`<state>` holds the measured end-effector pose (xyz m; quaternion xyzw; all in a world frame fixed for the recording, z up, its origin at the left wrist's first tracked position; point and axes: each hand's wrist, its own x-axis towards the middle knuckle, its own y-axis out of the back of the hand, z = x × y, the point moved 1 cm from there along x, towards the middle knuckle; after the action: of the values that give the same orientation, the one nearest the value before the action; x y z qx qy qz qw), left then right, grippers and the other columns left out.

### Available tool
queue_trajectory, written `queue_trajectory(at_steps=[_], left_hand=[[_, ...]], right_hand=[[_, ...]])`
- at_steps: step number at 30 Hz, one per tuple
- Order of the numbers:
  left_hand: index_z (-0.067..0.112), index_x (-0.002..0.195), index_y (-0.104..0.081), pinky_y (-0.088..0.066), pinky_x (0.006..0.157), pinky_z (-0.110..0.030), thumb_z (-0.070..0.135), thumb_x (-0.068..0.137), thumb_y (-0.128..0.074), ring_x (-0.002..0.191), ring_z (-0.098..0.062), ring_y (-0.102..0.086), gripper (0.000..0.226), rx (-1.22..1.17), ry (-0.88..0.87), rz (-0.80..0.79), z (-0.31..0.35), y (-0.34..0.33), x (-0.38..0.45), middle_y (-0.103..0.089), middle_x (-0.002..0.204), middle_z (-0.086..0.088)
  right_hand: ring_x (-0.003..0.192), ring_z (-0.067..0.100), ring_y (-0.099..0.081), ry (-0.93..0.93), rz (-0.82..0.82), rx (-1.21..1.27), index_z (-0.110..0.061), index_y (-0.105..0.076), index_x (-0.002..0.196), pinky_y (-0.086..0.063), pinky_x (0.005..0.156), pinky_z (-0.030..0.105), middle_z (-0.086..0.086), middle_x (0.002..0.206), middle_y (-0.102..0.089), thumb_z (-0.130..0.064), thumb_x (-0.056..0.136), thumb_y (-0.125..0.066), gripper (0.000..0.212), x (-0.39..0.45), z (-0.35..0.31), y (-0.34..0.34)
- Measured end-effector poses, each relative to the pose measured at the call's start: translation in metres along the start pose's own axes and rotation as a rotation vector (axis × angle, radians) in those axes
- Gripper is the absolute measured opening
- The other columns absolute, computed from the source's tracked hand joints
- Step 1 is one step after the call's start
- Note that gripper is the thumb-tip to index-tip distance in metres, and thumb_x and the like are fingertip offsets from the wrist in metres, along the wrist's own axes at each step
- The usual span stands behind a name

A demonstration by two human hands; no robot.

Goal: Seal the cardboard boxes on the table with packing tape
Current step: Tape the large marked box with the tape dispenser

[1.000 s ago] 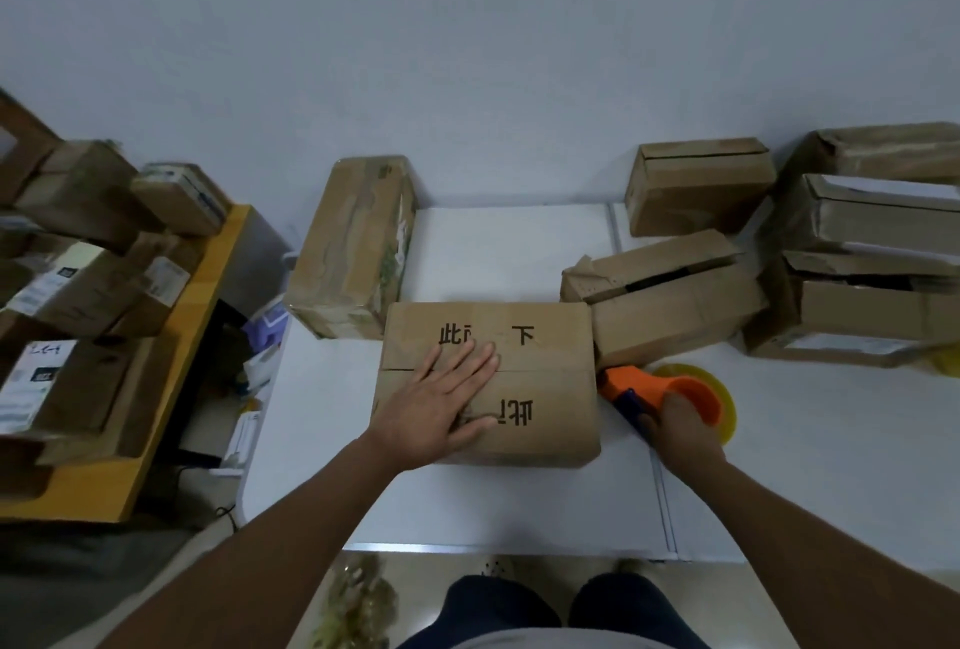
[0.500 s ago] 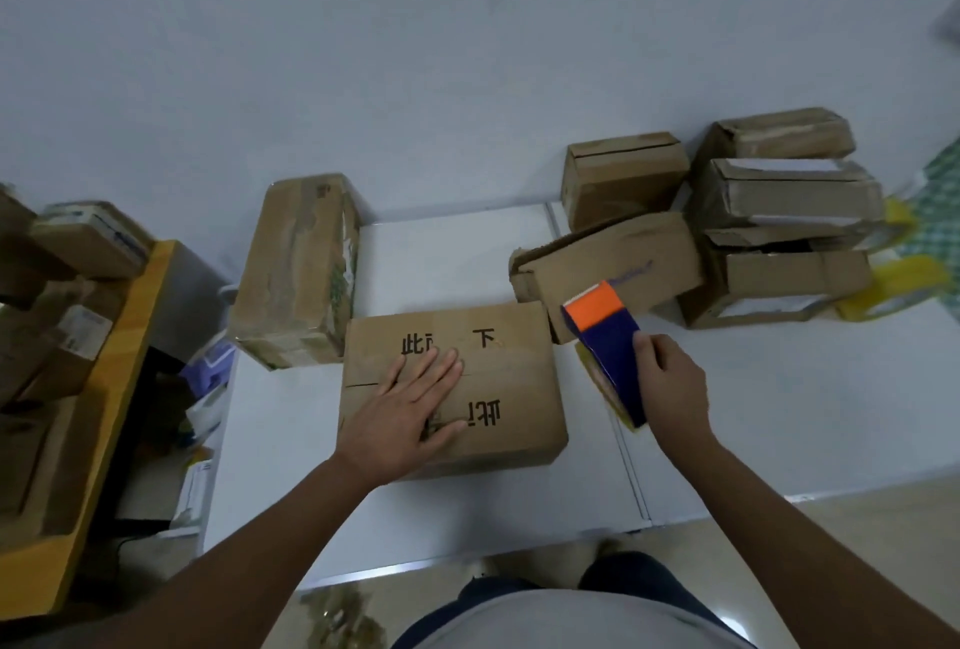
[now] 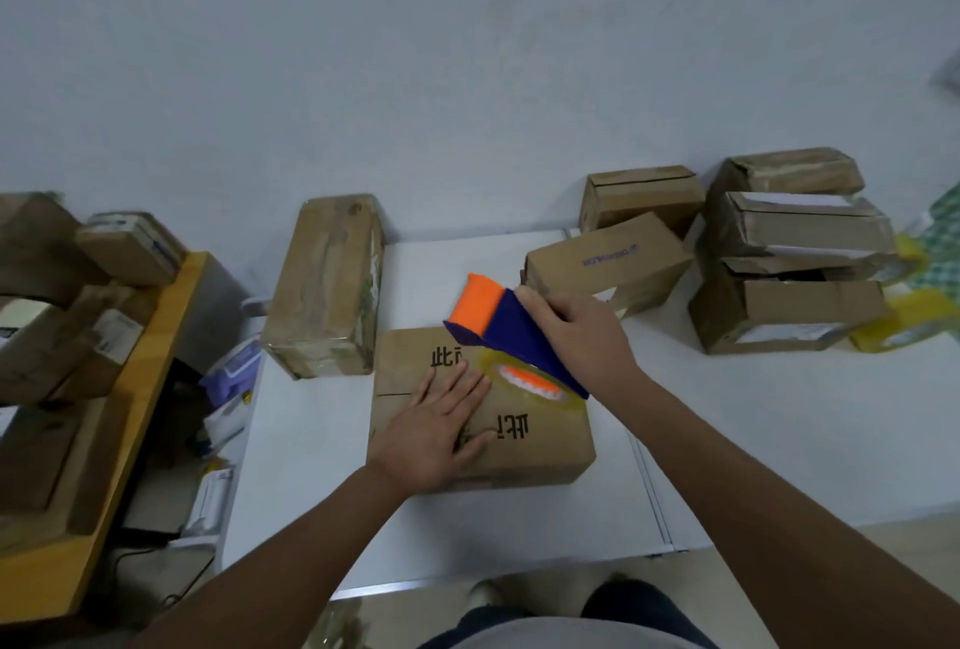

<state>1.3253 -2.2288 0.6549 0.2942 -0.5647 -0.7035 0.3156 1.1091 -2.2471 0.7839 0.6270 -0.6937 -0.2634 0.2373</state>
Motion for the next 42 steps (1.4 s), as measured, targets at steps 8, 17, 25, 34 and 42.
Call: queue_trajectory(at_steps=[8, 17, 25, 34, 42], left_hand=[[0.026, 0.157, -0.024, -0.004, 0.125, -0.038, 0.057, 0.101, -0.031, 0.152, -0.009, -0.008, 0.064, -0.119, -0.064, 0.051, -0.043, 0.010, -0.019, -0.017, 0.163, 0.010], [0.031, 0.147, -0.044, -0.009, 0.124, -0.042, 0.057, 0.102, -0.025, 0.151, -0.004, -0.010, 0.055, -0.396, 0.122, 0.197, -0.048, 0.001, -0.032, -0.031, 0.157, 0.014], [0.030, 0.131, -0.061, -0.029, 0.116, -0.047, 0.033, 0.104, -0.043, 0.140, -0.017, -0.042, 0.033, -0.358, 0.089, 0.194, -0.034, 0.008, -0.024, -0.056, 0.137, 0.019], [0.013, 0.113, -0.071, -0.054, 0.089, -0.030, 0.034, 0.104, -0.048, 0.104, -0.017, -0.071, 0.032, -1.643, 0.753, 0.001, -0.006, 0.095, -0.004, -0.075, 0.110, -0.007], [0.007, 0.103, -0.072, -0.058, 0.078, -0.027, 0.005, 0.099, -0.054, 0.095, -0.020, -0.072, 0.019, -1.793, 0.851, 0.071, -0.004, 0.099, -0.001, -0.073, 0.108, -0.018]], right_hand=[[0.057, 0.012, -0.054, 0.038, -0.165, -0.140, -0.013, -0.058, 0.072, -0.034, 0.056, 0.023, -0.001, 0.062, -0.056, -0.063, 0.096, -0.033, 0.061, 0.009, 0.000, -0.025], [0.065, 0.026, -0.064, 0.108, -0.295, -0.082, -0.004, -0.066, 0.082, -0.044, 0.062, 0.028, 0.012, 0.073, -0.067, -0.065, 0.093, -0.039, 0.067, 0.027, -0.001, -0.008], [0.062, 0.021, -0.061, 0.147, -0.366, -0.203, -0.008, -0.064, 0.074, -0.051, 0.069, 0.044, 0.009, 0.069, -0.063, -0.084, 0.079, -0.030, 0.083, 0.034, 0.000, -0.026], [0.064, 0.009, -0.061, 0.127, -0.340, -0.250, -0.026, -0.065, 0.072, -0.054, 0.067, 0.038, -0.005, 0.069, -0.064, -0.079, 0.083, -0.035, 0.062, 0.026, -0.003, -0.025], [0.068, 0.010, -0.062, 0.127, -0.306, -0.246, -0.025, -0.067, 0.082, -0.056, 0.069, 0.038, -0.005, 0.074, -0.066, -0.084, 0.075, -0.024, 0.074, 0.023, 0.003, -0.024]])
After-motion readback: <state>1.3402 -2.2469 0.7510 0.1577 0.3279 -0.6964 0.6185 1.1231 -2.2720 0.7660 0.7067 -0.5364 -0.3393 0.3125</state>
